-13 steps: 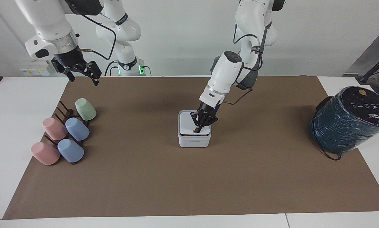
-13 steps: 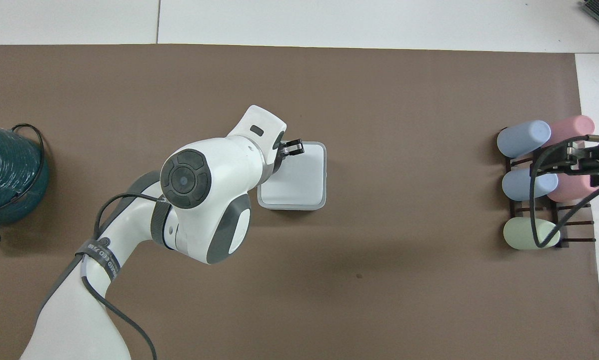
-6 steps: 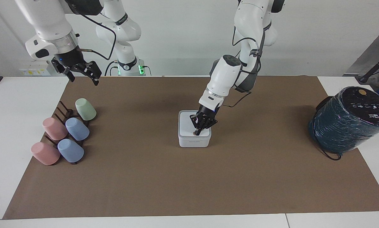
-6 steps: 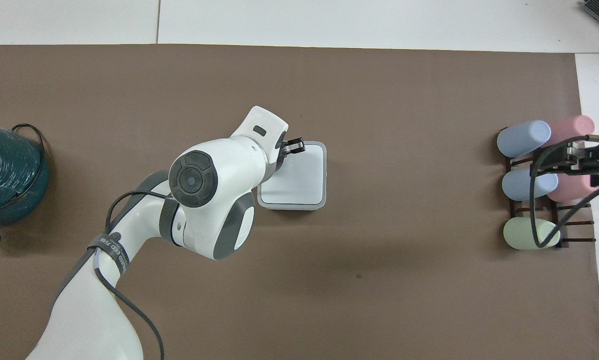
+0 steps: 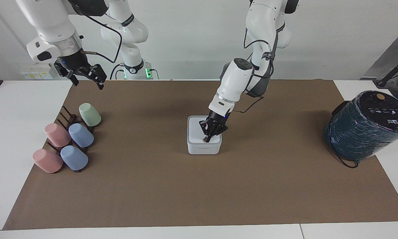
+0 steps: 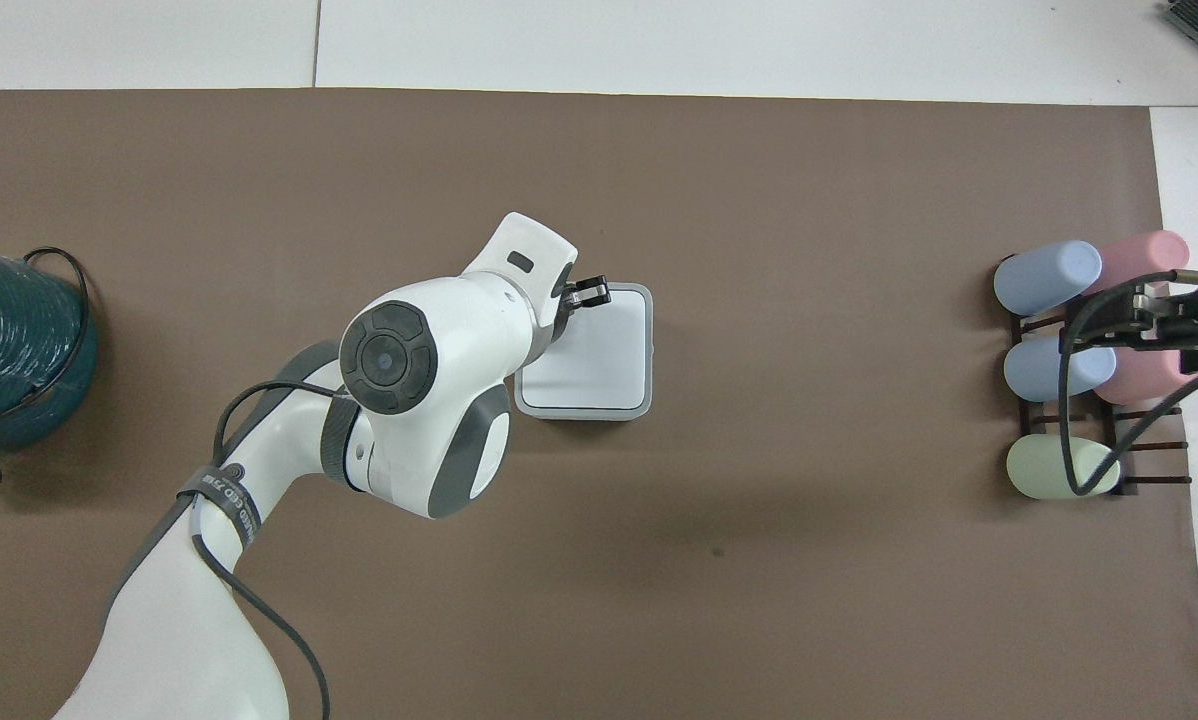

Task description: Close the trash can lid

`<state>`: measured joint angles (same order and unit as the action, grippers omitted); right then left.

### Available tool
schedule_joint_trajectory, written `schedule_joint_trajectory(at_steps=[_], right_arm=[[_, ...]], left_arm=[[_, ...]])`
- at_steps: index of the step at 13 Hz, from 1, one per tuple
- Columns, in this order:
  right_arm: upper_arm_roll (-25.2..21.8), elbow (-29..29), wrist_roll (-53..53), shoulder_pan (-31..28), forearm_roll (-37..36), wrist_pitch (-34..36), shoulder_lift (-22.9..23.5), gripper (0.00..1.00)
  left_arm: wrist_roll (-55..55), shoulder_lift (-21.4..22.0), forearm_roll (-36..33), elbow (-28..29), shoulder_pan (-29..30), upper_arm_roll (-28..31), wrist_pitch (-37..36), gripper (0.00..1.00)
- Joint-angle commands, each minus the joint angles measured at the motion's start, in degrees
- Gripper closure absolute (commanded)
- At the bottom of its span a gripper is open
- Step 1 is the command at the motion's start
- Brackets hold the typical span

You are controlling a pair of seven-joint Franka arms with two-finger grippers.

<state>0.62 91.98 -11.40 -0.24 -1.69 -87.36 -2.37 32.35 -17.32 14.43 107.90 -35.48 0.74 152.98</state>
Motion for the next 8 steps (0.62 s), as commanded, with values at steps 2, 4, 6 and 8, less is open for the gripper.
schedule_joint_trajectory(at_steps=[2,4,6,8], right_arm=[[0.34,1.01,1.38,-0.72,0.29,0.35,-0.80,0.00],[0.34,1.01,1.55,-0.72,0.29,0.35,-0.89,0.00],[0.34,0.92,1.47,-0.72,0.29,0.35,-0.80,0.00],[0.34,0.92,1.12,-0.64,0.29,0.44,-0.80,0.00]], left_arm=[[-1.06,-2.80,-0.02,-6.54,1.81,0.31,-9.59,1.00],[-1.06,-2.54,-0.02,-10.15,2.70,0.31,-15.31,1.00],[-1.06,-1.75,-1.06,-10.60,2.88,0.49,-17.87,1.00],[-1.15,-0.61,-3.78,-13.84,4.45,1.28,-25.84,1.00]])
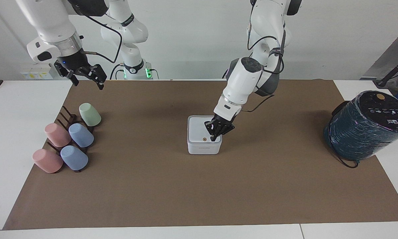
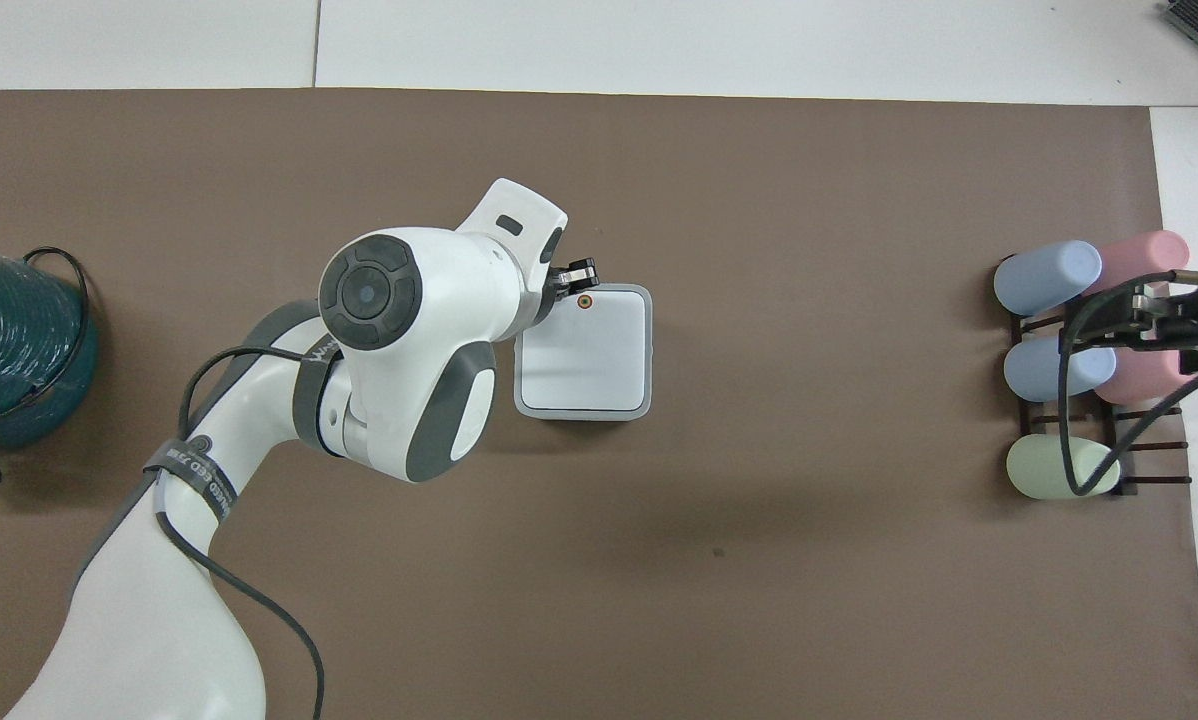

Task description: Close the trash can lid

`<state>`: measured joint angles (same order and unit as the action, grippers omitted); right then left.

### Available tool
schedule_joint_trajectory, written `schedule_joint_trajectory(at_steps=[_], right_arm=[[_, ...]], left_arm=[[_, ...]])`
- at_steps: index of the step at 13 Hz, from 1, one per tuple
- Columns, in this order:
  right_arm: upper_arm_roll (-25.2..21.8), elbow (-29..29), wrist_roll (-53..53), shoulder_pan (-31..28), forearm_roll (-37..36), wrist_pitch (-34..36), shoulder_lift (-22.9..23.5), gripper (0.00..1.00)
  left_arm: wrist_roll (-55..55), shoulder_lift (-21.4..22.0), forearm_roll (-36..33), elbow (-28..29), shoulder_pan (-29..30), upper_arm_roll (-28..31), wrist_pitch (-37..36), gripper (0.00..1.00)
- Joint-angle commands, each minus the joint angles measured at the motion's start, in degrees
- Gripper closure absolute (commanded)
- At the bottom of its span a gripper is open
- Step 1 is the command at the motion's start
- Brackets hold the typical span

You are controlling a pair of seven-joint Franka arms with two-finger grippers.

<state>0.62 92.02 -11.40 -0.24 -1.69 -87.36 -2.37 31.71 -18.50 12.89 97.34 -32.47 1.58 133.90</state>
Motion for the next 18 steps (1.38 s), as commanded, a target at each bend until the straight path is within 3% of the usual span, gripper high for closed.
schedule_joint_trajectory(at_steps=[1,6,9,12,15,16,17,18], right_arm=[[0.34,0.88,1.03,-0.46,0.29,0.44,-0.88,0.00],[0.34,0.79,1.55,-0.37,0.29,0.44,-0.80,0.00],[0.34,0.79,1.55,-0.28,0.29,0.44,-0.79,0.00],[0.34,0.79,1.55,-0.20,0.29,0.44,-0.79,0.00],[0.43,0.79,1.55,-0.20,0.29,0.44,-0.79,0.00],[0.34,0.79,1.55,-0.20,0.29,0.44,-0.79,0.00],[0.34,0.79,1.47,-0.20,0.29,0.44,-0.79,0.00],[0.34,0.79,1.47,-0.20,0.29,0.44,-0.79,0.00]], left_arm=[[-0.86,1.18,-3.65,-4.77,2.32,0.36,-10.46,1.00],[-13.39,5.30,-7.97,-11.81,10.04,0.53,-29.45,1.00],[-22.11,10.49,-8.23,-11.82,16.29,0.53,-33.95,1.00],[-26.86,12.61,-15.69,-12.08,18.06,1.50,-38.53,0.98],[-29.68,14.54,-16.41,-12.00,19.11,2.46,-40.03,0.77],[-30.30,14.81,-16.41,-11.99,19.11,2.73,-40.12,0.57],[-30.30,14.90,-16.41,-11.91,19.03,2.90,-40.03,0.30],[-30.30,14.81,-16.32,-11.99,19.03,2.82,-39.86,0.11]])
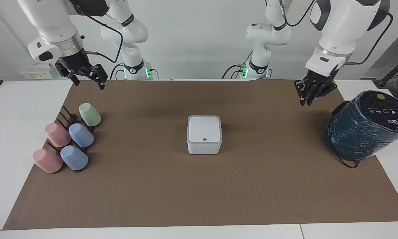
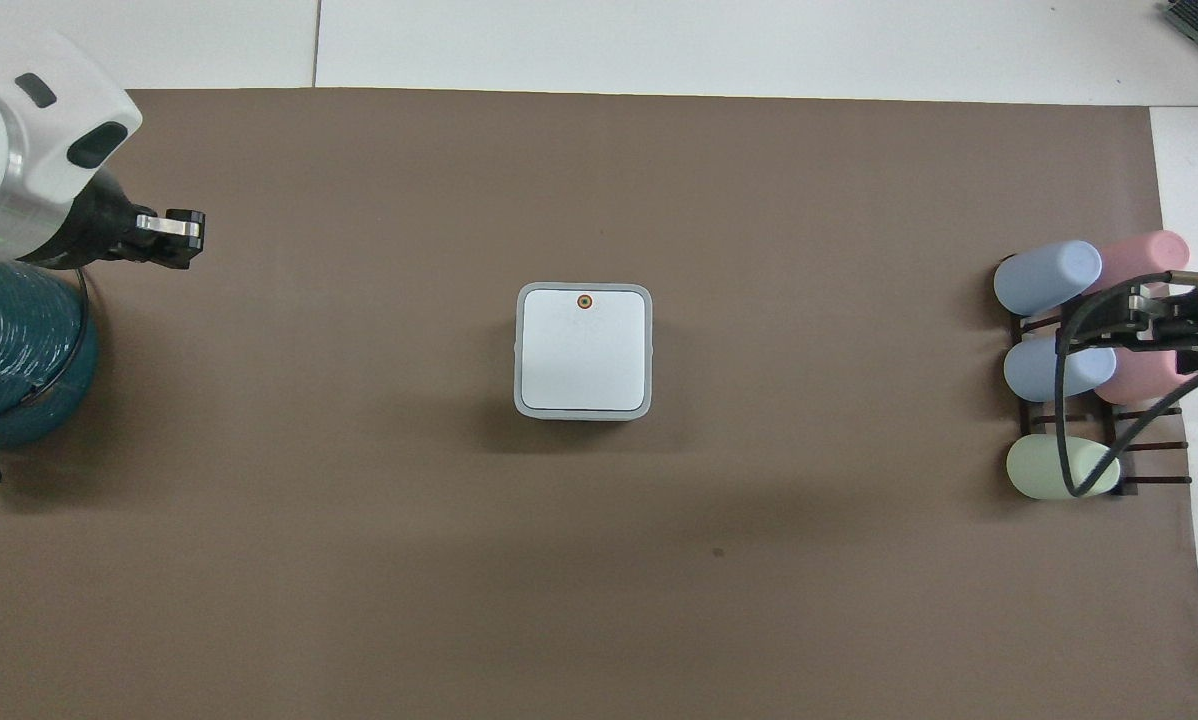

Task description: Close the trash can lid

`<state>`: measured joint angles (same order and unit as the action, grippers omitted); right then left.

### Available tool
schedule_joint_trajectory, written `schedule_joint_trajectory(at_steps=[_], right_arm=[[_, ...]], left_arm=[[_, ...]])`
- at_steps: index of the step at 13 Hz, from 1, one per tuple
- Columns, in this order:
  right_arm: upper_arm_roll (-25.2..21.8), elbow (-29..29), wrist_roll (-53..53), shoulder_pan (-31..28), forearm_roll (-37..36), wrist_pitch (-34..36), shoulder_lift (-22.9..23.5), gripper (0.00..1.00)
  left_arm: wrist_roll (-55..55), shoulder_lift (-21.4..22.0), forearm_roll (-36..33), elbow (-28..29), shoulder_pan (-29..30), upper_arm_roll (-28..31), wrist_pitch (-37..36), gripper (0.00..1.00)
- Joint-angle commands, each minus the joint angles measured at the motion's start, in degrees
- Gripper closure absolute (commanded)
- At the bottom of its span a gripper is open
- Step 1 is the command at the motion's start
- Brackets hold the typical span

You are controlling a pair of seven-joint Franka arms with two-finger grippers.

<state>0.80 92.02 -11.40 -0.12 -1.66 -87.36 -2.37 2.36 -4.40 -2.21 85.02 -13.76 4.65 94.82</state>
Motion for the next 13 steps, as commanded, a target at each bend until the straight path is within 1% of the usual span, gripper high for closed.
schedule_joint_trajectory(at_steps=[1,7,9,13], right_arm=[[0.17,0.79,1.55,-0.32,0.25,0.44,-0.79,0.00],[0.25,0.88,1.47,-0.06,0.25,0.44,-0.88,0.00],[0.17,0.88,1.47,-0.06,0.25,0.44,-0.88,0.00],[0.17,0.88,1.55,-0.06,0.25,0.44,-0.88,0.00]], left_arm=[[-0.95,0.71,-1.13,0.33,0.31,-0.17,-0.51,0.00],[-0.95,0.62,0.01,0.24,0.31,-0.34,1.51,0.00],[-0.60,0.62,2.55,0.24,0.31,-0.17,1.69,0.00],[-0.60,1.41,3.00,1.03,0.31,-0.17,-0.68,0.00]])
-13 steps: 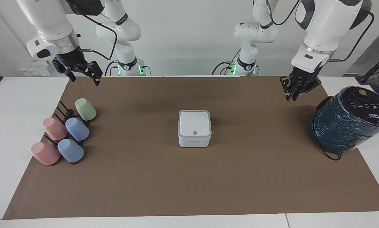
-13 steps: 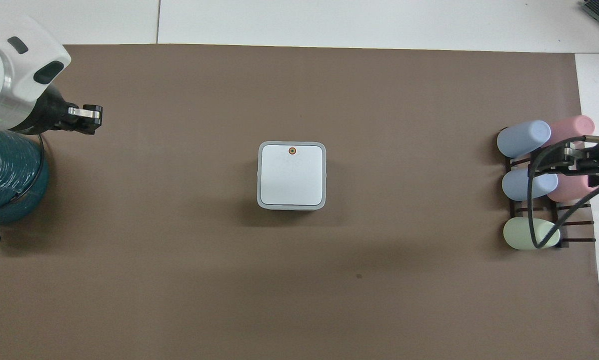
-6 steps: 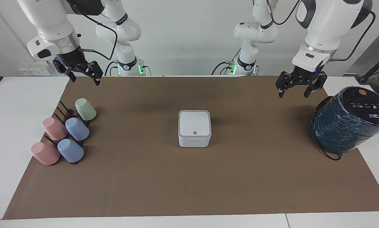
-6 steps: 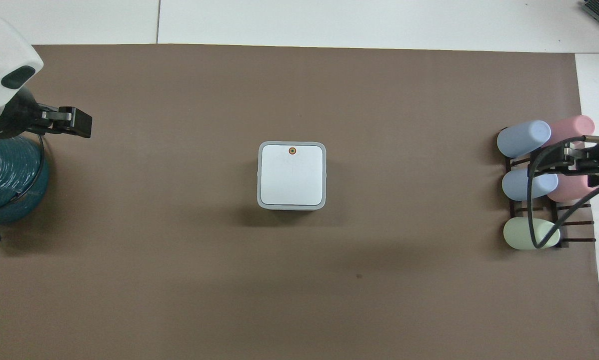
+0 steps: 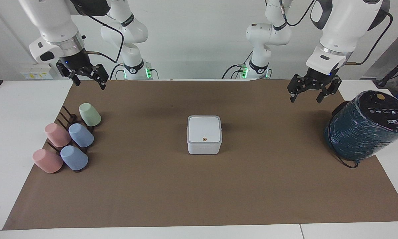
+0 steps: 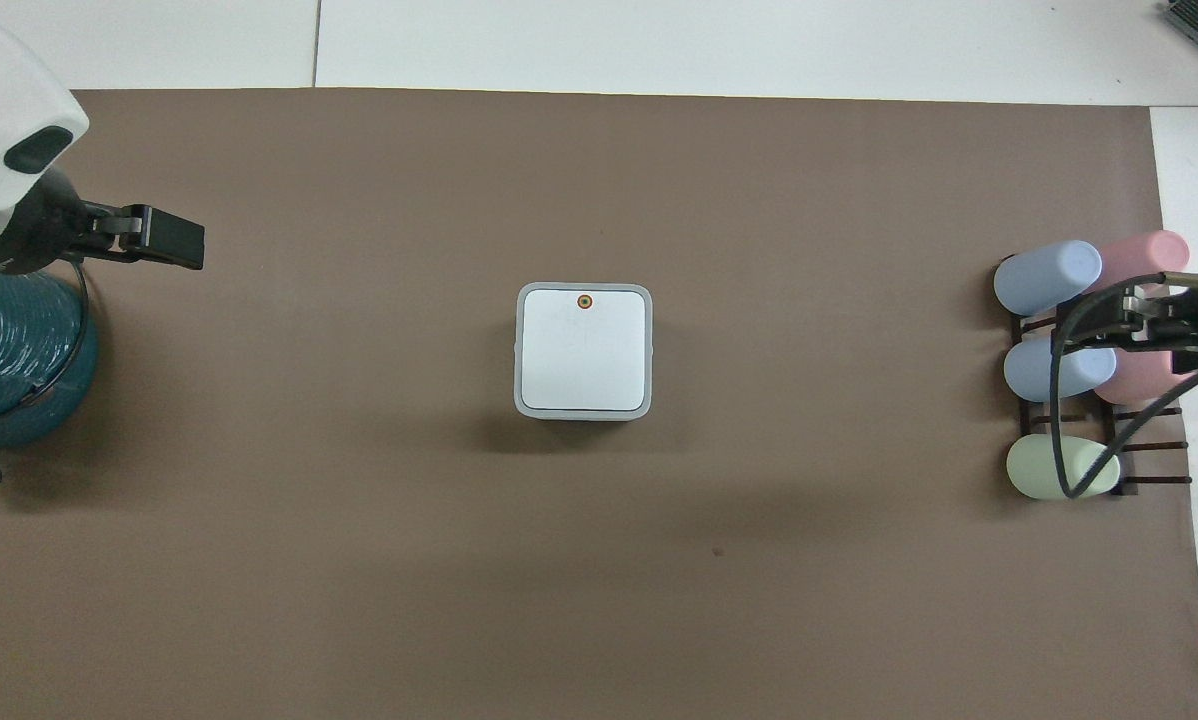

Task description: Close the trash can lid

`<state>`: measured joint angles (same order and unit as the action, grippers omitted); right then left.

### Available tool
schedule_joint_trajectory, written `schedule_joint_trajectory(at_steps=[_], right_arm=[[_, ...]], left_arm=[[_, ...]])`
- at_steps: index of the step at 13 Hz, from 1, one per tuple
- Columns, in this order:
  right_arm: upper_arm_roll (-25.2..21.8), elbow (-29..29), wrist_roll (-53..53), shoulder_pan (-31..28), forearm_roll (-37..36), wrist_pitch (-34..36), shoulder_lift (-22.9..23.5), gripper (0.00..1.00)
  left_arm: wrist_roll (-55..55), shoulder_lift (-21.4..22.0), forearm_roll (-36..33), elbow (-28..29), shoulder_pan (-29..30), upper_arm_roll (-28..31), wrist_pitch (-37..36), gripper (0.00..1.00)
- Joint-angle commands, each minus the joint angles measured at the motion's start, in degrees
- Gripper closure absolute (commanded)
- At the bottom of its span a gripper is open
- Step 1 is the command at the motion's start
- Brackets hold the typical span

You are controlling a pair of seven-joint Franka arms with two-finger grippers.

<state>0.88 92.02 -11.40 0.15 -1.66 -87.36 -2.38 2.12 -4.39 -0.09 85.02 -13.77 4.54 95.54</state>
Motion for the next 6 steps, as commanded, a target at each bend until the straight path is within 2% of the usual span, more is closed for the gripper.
schedule_joint_trajectory(at_steps=[1,6], right_arm=[[0.08,0.88,1.55,-0.32,0.25,0.44,-0.88,0.00],[0.08,0.88,1.55,-0.32,0.25,0.44,-0.88,0.00]], left_arm=[[-0.45,1.49,0.88,1.11,0.41,-0.06,-2.19,0.00],[-0.63,1.66,0.79,1.20,0.41,-0.06,-3.08,0.00]])
